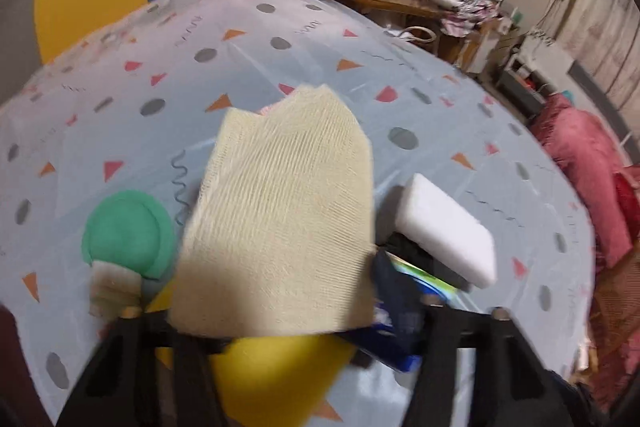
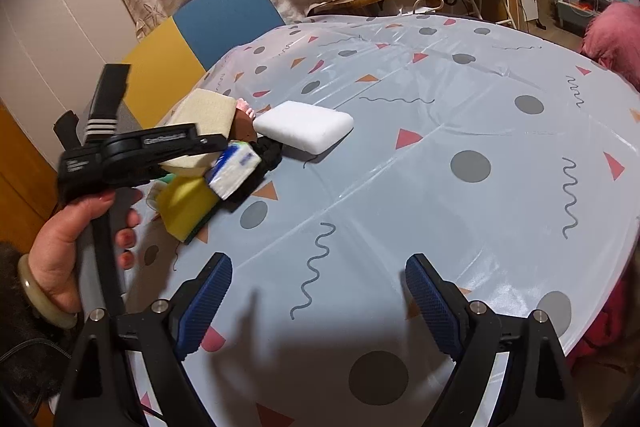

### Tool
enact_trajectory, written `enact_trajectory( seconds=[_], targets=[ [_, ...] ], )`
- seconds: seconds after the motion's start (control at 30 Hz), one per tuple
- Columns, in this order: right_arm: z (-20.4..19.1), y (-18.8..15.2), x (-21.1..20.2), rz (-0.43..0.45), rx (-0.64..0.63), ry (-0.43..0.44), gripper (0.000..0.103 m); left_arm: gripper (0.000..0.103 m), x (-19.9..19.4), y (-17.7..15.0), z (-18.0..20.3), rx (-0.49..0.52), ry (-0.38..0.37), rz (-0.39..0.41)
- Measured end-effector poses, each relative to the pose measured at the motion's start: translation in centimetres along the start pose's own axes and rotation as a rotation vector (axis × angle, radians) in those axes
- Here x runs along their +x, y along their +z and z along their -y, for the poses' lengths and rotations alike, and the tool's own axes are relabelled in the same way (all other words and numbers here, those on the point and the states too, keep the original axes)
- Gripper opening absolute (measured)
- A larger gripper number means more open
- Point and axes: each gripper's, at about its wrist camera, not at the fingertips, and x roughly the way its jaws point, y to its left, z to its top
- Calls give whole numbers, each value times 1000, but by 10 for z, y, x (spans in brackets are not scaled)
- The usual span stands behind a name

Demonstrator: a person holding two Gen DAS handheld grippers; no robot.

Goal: Organize rigid objects
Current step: 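Grasp the beige mesh cloth with the left tool, then lift the mesh cloth with the left tool while the right tool grasps the blue Tempo tissue pack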

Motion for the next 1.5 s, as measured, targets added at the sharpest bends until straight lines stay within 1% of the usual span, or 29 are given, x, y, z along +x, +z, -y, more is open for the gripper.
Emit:
enact_trajectory(
  seconds=[0.03, 0.1, 0.17, 0.23, 0.37, 0.47, 0.5, 0.57, 0.63, 0.7, 0.8, 0.97, 1.07, 1.13, 1.17, 1.23, 1.37, 1.43, 1.5],
  targets=[
    [-1, -1, 1, -3, 2, 6, 89, 44, -6, -3, -2, 0, -9, 15],
    [-6, -3, 3, -8, -7, 17, 89, 39, -16, -9, -2, 18, 2, 42],
    [-11, -4, 4, -14, -23, 20, 89, 37, -28, -19, -2, 41, 16, 74],
    [-15, -5, 6, -20, -37, 28, 89, 36, -38, -31, -7, 36, 8, 98],
    [-23, -5, 13, -33, -64, 33, 89, 35, -55, -56, -26, -47, 2, 128],
    [-27, 0, 18, -36, -85, 28, 89, 35, -70, -78, -37, -105, -37, 152],
    [-29, 4, 21, -38, -95, 31, 89, 35, -74, -88, -39, -117, -53, 149],
    [-33, 10, 26, -39, -114, 33, 89, 35, -81, -100, -37, -114, -61, 154],
    [-39, 20, 33, -36, -154, 35, 89, 36, -91, -114, -34, -92, -58, 168],
    [-49, 33, 43, -28, -212, 26, 89, 37, -99, -125, -30, -66, -40, 180],
    [-65, 55, 61, -17, -295, 10, 93, 38, -105, -133, -29, -49, -36, 187],
    [-89, 82, 99, -49, -380, 43, 93, 37, -113, -138, -35, -70, -67, 202],
    [-98, 87, 122, -64, -423, -5, 93, 37, -117, -137, -37, -72, -80, 214],
    [-99, 87, 133, -88, -423, 6, 87, 37, -123, -136, -38, -73, -103, 230],
    [-100, 86, 136, -92, -429, 12, 82, 37, -126, -136, -37, -73, -107, 240],
    [-104, 81, 136, -84, -464, 14, 68, 37, -133, -134, -38, -76, -116, 261],
    [-106, 74, 132, -90, -442, 45, 65, 37, -148, -131, -43, -107, -136, 297],
    [-104, 71, 124, -81, -413, 54, 65, 37, -156, -131, -46, -120, -136, 312],
    [-105, 67, 113, -72, -386, 86, 65, 37, -161, -133, -51, -133, -135, 318]
  ],
)
